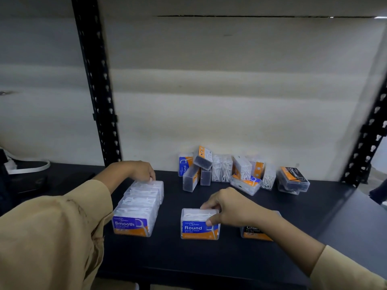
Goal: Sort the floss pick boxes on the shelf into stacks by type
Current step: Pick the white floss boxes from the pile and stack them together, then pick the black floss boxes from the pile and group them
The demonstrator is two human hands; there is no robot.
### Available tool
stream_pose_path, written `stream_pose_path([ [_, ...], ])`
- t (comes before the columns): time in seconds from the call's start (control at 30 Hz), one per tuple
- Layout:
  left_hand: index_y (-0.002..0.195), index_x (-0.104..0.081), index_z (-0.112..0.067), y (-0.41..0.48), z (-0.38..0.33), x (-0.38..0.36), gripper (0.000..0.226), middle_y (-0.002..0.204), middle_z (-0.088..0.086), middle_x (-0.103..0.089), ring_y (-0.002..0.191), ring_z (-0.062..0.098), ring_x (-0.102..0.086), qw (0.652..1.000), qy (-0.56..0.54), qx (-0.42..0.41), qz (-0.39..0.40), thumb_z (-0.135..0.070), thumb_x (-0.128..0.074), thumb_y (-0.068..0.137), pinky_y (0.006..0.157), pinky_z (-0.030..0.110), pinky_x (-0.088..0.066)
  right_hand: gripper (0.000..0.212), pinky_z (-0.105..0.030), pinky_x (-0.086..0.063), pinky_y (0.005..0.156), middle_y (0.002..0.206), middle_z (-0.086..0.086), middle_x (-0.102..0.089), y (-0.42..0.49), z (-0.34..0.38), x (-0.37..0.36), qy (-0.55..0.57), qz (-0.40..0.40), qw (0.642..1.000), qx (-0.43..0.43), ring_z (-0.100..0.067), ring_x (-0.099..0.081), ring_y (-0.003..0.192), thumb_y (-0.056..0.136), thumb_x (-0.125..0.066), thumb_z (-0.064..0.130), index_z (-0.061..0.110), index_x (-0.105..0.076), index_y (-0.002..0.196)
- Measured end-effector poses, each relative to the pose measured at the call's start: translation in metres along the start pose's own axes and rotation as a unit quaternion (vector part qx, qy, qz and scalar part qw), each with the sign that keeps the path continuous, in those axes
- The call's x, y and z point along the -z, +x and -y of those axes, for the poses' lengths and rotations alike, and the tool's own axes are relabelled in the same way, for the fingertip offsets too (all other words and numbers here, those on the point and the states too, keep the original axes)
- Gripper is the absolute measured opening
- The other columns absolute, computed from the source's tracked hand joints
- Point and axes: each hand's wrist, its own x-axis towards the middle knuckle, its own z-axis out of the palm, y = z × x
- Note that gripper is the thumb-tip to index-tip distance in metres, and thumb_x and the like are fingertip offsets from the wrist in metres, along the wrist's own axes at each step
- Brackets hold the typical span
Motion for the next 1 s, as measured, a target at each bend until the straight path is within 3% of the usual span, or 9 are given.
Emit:
stream_pose_path([
  [0.33, 0.113, -0.067, -0.02, -0.004, 0.002, -0.004, 0.03, 0.123, -0.003, -0.063, 0.112, 0.015, -0.055, 0.999, -0.026, -0.004, -0.023, -0.018, -0.044, 0.093, 0.095, 0.024, -0.042, 0.039, -0.032, -0.05, 0.092, 0.12, 0.003, -0.065, -0.003, 0.004, -0.001, 0.014, 0.008, 1.0, -0.002, -0.008, -0.059, 0.102, 0.082, -0.068, 0.028, 0.02, -0.064, 0.12],
  [0.47, 0.107, -0.066, -0.029, 0.003, -0.01, -0.006, 0.023, 0.117, -0.007, -0.063, 0.111, 0.016, -0.054, 0.991, -0.046, -0.009, -0.127, -0.034, -0.048, 0.093, 0.102, 0.039, -0.04, 0.039, -0.026, -0.049, 0.085, 0.112, 0.002, -0.066, 0.001, 0.005, 0.006, 0.019, -0.011, 1.0, -0.022, -0.003, -0.055, 0.089, 0.085, -0.063, 0.038, 0.019, -0.063, 0.119],
  [0.53, 0.105, -0.064, -0.031, 0.006, -0.024, -0.007, 0.022, 0.112, -0.007, -0.063, 0.11, 0.017, -0.054, 0.981, -0.044, -0.008, -0.19, -0.037, -0.048, 0.092, 0.097, 0.039, -0.036, 0.032, -0.025, -0.05, 0.082, 0.105, 0.002, -0.069, 0.007, 0.004, 0.011, 0.027, -0.056, 0.997, -0.041, -0.005, -0.058, 0.086, 0.086, -0.061, 0.038, 0.018, -0.068, 0.111],
  [0.67, 0.105, -0.06, -0.031, 0.014, -0.058, -0.01, 0.024, 0.105, -0.005, -0.066, 0.105, 0.02, -0.057, 0.968, -0.054, 0.012, -0.246, -0.044, -0.047, 0.089, 0.093, 0.041, -0.03, 0.017, -0.038, -0.054, 0.081, 0.098, -0.005, -0.068, 0.035, -0.011, 0.022, 0.008, -0.15, 0.983, -0.11, -0.023, -0.063, 0.091, 0.087, -0.055, 0.027, 0.015, -0.068, 0.089],
  [0.77, 0.101, -0.055, -0.029, 0.017, -0.082, -0.014, 0.032, 0.106, -0.001, -0.065, 0.109, 0.024, -0.053, 0.968, -0.035, 0.025, -0.246, -0.056, -0.046, 0.085, 0.096, 0.044, -0.029, 0.018, -0.036, -0.049, 0.078, 0.11, -0.005, -0.06, 0.061, -0.02, 0.031, -0.048, -0.195, 0.968, -0.15, -0.027, -0.058, 0.101, 0.086, -0.049, 0.021, 0.017, -0.06, 0.1],
  [0.9, 0.078, -0.04, -0.035, 0.02, -0.104, -0.019, 0.022, 0.11, 0.001, -0.064, 0.115, 0.028, -0.046, 0.972, -0.02, 0.037, -0.23, -0.056, -0.043, 0.082, 0.102, 0.051, -0.026, 0.041, -0.037, -0.041, 0.073, 0.124, -0.011, -0.049, 0.09, -0.028, 0.034, -0.141, -0.206, 0.954, -0.168, -0.031, -0.049, 0.114, 0.086, -0.05, 0.018, 0.013, -0.042, 0.125],
  [1.0, 0.078, -0.043, -0.032, 0.027, -0.108, -0.02, 0.023, 0.108, 0.001, -0.064, 0.113, 0.027, -0.048, 0.973, -0.019, 0.056, -0.225, -0.055, -0.044, 0.081, 0.101, 0.05, -0.027, 0.045, -0.037, -0.039, 0.072, 0.126, -0.01, -0.046, 0.108, -0.032, 0.031, -0.188, -0.21, 0.943, -0.174, -0.029, -0.045, 0.117, 0.086, -0.052, 0.024, 0.013, -0.037, 0.127],
])
